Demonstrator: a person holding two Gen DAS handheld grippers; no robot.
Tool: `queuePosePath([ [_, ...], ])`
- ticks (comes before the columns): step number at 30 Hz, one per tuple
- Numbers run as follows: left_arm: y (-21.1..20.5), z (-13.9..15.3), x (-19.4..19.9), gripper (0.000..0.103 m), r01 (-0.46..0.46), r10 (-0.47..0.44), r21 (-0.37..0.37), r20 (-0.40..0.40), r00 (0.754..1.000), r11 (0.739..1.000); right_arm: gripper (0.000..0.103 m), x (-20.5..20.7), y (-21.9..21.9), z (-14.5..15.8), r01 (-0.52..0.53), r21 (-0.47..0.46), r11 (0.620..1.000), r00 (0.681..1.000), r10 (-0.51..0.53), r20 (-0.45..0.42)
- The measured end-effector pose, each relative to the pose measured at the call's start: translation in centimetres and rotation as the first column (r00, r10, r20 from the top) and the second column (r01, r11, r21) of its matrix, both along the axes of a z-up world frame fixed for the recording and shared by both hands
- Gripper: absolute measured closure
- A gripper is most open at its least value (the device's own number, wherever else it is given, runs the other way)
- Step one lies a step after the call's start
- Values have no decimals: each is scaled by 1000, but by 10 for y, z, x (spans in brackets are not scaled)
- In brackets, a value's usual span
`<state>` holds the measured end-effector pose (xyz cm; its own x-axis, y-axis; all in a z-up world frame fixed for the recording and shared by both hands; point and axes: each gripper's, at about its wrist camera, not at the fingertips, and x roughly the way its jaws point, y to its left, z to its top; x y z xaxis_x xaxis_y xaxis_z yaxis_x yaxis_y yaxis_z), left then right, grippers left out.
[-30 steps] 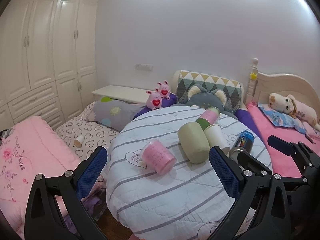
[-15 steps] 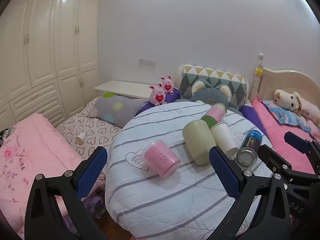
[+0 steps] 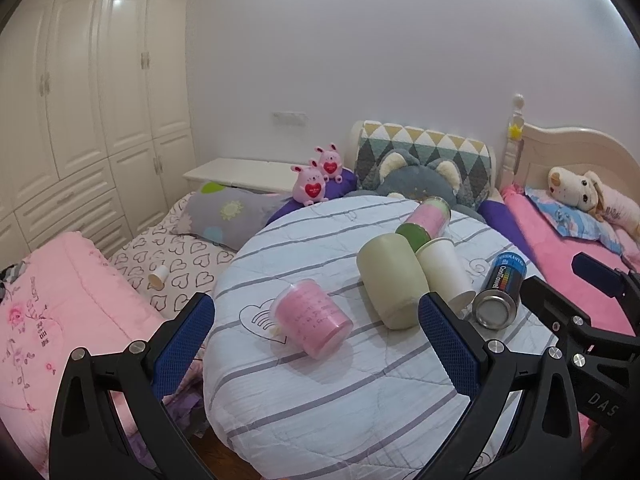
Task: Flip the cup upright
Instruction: 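Move the right gripper toward the pale green cup lying on its side, then close the right gripper around the pale green cup's body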
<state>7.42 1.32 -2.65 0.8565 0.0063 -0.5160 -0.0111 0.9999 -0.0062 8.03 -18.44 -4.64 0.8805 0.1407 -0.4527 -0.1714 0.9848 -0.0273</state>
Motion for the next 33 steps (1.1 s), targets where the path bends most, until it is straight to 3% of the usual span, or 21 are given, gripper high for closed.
queuePosePath([
  [12, 24, -6, 21, 0, -52, 52, -26, -14, 999, 998, 19, 26, 11, -12, -32, 14, 999, 998, 33, -47],
  [25, 49, -26, 60, 0, -71, 68, -34, -73, 995, 997, 19, 76, 47, -57, -86, 58, 995, 979, 95, -181],
  [33, 59, -38, 81, 0, -66, 62, -42, -102, 993, 997, 19, 107, 59, -78, -18, 60, 998, 967, 33, -254],
])
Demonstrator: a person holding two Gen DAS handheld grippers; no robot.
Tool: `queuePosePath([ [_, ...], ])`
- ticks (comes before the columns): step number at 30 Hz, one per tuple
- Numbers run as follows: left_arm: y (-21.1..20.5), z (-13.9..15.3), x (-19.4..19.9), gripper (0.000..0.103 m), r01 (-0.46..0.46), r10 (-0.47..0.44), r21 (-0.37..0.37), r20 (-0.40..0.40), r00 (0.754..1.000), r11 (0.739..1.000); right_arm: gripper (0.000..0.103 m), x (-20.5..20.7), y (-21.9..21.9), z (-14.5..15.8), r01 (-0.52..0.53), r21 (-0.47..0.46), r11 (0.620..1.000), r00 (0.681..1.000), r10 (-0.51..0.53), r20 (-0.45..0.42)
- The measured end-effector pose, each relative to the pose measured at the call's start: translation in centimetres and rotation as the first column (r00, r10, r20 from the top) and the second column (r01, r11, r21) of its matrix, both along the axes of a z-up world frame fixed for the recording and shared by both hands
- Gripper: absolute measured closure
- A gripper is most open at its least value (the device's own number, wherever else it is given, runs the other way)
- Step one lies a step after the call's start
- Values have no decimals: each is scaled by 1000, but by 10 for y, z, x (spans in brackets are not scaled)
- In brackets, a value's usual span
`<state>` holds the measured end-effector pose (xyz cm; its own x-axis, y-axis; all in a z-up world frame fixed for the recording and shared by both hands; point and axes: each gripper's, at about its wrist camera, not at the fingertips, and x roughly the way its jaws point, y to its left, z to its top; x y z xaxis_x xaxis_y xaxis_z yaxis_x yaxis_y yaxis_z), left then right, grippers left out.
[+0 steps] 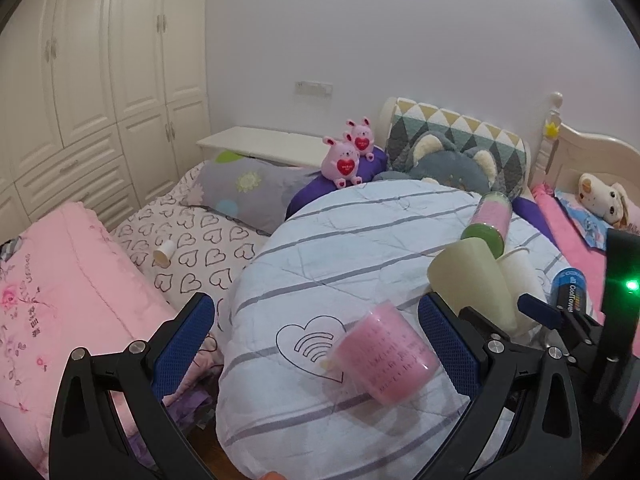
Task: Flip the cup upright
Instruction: 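Close the right gripper around the pale green cup's body, then lift the pale green cup with the right gripper and pull it back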
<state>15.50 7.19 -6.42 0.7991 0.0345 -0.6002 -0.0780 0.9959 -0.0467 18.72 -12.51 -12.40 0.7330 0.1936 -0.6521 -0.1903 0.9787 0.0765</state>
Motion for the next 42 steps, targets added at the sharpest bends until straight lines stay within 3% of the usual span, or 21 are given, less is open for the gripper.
queuePosePath([
  [8, -2, -8, 14, 0, 17, -17, -13, -35, 999, 1000, 19, 17, 6, -13, 34, -30, 999, 997, -36, -63],
  [13, -6, -8, 12, 0, 21, -21, -11, -45, 999, 1000, 19, 23, 5, -19, 28, -12, 1000, 995, -29, -97],
  [15, -8, -7, 9, 0, 21, -22, -9, -43, 999, 1000, 26, 23, 2, -16, 24, 15, 1000, 995, -23, -94],
  [18, -11, -5, 4, 0, 23, -24, -8, -36, 999, 1000, 26, 19, 0, -13, 13, 31, 999, 995, -10, -99],
  [25, -23, 3, -20, 0, 47, -48, -9, -15, 999, 999, 26, -8, -5, -11, -11, 41, 999, 993, 16, -115],
  [36, -50, -1, -62, 0, 97, -99, -30, -45, 994, 995, 26, -60, -18, -13, -33, 67, 997, 992, 41, -123],
  [42, -58, 1, -74, 0, 95, -95, -9, -43, 995, 995, 23, -67, -24, -12, -38, 77, 996, 993, 46, -111],
])
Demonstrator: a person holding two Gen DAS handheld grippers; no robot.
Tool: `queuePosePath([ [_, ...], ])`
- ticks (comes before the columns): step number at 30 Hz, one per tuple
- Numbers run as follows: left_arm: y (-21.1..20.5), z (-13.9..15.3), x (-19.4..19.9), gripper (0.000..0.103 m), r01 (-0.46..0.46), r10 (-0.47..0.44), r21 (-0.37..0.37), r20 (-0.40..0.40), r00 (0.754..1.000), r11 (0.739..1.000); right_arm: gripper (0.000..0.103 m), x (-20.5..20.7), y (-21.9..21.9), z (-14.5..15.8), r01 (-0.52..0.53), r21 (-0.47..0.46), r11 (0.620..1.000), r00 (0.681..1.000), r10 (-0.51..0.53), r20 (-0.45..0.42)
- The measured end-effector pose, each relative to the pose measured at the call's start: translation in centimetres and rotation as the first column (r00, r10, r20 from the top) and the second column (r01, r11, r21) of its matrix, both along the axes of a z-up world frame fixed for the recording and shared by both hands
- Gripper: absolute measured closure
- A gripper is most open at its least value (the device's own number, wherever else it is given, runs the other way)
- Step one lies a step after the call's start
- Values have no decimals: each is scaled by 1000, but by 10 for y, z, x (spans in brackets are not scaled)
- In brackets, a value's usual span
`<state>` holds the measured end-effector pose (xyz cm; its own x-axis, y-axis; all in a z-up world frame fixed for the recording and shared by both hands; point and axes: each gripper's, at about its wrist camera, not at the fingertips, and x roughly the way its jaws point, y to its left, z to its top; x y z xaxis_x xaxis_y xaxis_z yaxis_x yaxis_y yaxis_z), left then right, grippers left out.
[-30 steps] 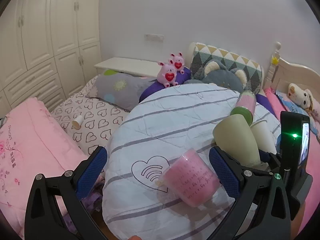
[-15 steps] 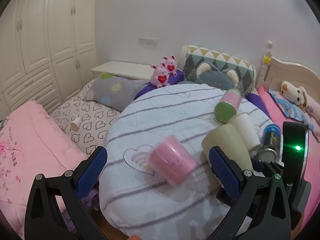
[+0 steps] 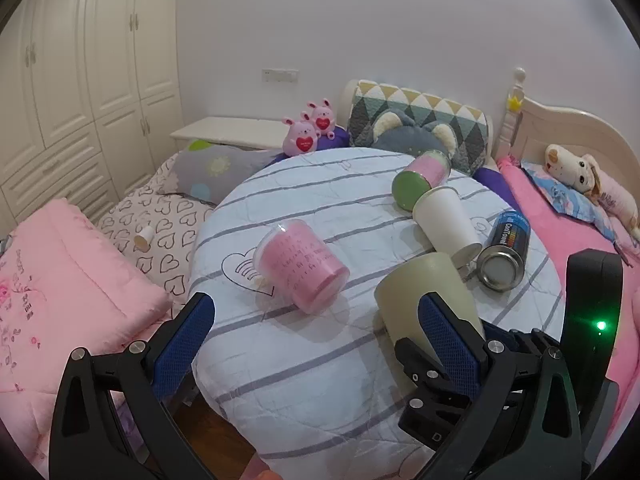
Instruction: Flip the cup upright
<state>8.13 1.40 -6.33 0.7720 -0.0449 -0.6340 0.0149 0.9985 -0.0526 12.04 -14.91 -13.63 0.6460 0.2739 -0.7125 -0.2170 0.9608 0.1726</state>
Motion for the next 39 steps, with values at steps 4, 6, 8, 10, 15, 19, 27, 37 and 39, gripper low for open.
queuePosePath([
  [4, -3, 3, -3, 0, -6, 6, -16, 5, 1000, 1000, 23, -6, -3, 10, -6, -7, 1000, 999, 7, 47],
  [6, -6, 6, -5, 0, -5, 5, -19, 10, 1000, 1000, 23, -10, -7, 16, -14, -7, 1000, 998, 14, 69],
  [8, -10, 8, -7, 0, 0, 0, -25, 18, 1000, 1000, 23, -13, -12, 19, -17, -8, 1000, 996, 17, 84],
  [10, -15, 9, -8, 0, 6, -5, -23, 20, 1000, 1000, 23, -17, -16, 22, -14, -16, 1000, 995, 16, 100],
  [15, -35, 9, -8, 0, 28, -28, -10, 10, 1000, 1000, 23, -27, -36, 27, 23, -79, 997, 989, -11, 145],
  [19, -51, 7, -7, 0, 29, -29, 2, 1, 1000, 1000, 23, -34, -56, 28, 59, -121, 991, 985, -38, 166],
  [27, -71, 1, 1, 0, 22, -21, 23, -27, 999, 1000, 23, -36, -94, 27, 108, -96, 990, 981, -90, 174],
  [37, -82, -16, 25, 0, -18, 22, 37, -110, 994, 999, 23, -30, -121, 19, 127, -66, 990, 980, -115, 160],
  [39, -85, -19, 29, 0, -20, 24, 38, -121, 992, 999, 23, -26, -124, 16, 122, -61, 991, 982, -111, 153],
])
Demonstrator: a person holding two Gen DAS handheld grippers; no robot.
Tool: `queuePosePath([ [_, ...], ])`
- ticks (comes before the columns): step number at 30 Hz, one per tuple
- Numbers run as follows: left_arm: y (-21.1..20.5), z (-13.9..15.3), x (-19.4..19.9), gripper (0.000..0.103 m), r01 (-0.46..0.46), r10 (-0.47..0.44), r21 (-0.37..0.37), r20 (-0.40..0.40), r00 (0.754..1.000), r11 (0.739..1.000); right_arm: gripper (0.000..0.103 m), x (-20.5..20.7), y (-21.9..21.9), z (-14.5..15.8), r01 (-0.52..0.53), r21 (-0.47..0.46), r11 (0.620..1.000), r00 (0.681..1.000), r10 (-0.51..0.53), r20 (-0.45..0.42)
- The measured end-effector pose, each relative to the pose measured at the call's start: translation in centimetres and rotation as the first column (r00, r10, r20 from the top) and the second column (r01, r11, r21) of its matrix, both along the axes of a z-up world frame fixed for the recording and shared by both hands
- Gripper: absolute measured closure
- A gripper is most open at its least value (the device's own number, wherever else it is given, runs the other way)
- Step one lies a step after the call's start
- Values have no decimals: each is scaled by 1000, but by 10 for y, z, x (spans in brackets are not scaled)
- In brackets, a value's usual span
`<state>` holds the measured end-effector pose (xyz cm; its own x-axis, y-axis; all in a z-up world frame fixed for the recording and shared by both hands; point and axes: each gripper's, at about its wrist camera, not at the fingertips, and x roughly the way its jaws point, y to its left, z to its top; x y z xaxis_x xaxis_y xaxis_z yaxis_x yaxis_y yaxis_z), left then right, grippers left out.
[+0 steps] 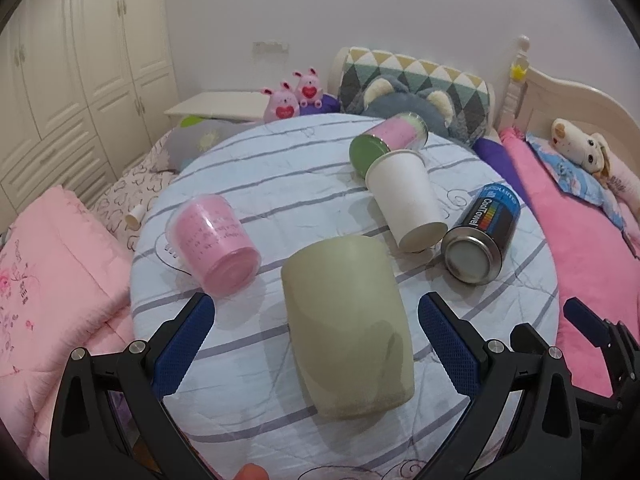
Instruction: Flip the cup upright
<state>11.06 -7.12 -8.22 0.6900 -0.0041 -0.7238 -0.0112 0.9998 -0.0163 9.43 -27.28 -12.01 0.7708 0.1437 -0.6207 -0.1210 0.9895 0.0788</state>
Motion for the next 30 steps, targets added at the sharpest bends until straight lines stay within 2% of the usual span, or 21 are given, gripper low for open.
queuePosePath([
  [13, -10, -23, 31, 0, -8, 8, 2, -95, 995, 1000, 23, 21, -12, -17, -19, 23, 1000, 999, 20, -40],
  [21, -11, -32, 47, 0, -20, 17, -18, -127, 992, 1000, 23, 28, -13, -19, -19, 27, 999, 998, 20, -54],
  [26, -16, -40, 54, 0, -12, 12, 0, -151, 988, 1000, 23, 33, -15, -23, -18, 33, 999, 997, 20, -68],
  [28, -16, -42, 56, 2, -13, 14, 4, -160, 987, 1000, 23, 34, -14, -23, -21, 29, 999, 997, 23, -72],
  [30, -17, -42, 58, 13, -8, 10, 8, -169, 986, 1000, 23, 36, -13, -23, -24, 29, 999, 997, 26, -74],
])
